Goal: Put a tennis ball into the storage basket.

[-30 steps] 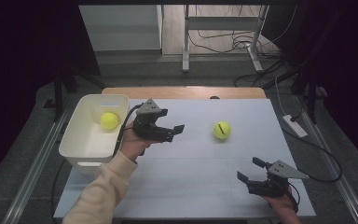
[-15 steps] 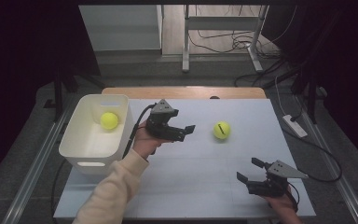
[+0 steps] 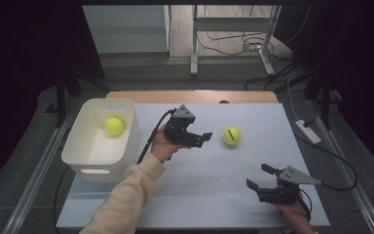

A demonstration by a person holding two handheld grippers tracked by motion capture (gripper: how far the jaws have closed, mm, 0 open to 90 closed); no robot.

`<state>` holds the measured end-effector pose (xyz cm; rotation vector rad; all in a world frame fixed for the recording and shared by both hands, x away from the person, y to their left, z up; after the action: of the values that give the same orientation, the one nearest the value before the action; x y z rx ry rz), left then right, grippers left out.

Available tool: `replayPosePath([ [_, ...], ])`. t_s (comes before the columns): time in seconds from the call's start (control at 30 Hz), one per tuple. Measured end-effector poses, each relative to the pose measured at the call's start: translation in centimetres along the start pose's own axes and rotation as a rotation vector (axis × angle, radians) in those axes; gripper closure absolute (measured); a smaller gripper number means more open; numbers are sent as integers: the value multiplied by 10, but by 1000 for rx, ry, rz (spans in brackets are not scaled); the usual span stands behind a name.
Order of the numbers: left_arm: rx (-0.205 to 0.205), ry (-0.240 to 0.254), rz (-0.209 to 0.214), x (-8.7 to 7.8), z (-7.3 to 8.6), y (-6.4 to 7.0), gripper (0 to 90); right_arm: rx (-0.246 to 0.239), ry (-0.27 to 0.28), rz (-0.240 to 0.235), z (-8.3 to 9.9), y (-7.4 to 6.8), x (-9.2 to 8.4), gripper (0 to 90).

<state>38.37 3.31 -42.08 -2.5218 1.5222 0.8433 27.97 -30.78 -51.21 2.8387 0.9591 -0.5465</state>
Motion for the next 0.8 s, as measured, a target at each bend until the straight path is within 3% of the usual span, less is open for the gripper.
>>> replayPosePath([
  [0.4, 22, -34, 0, 23, -5, -2, 131, 28, 9, 4, 1, 1, -9, 135],
  [0.8, 39, -70, 23, 51, -10, -2, 130, 7, 4, 10, 1, -3, -9, 135],
])
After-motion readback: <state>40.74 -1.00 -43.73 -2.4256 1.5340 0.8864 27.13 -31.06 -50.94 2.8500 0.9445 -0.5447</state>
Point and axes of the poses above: each handheld gripper's, and its own axes: x roughly forward along the jaws, z roughly out of its underside, y roughly to its right, the point moved 1 cm from there along x, roughly forward along the jaws, and after that the axes turned 9 degrees about z, right-handed, at the moved point
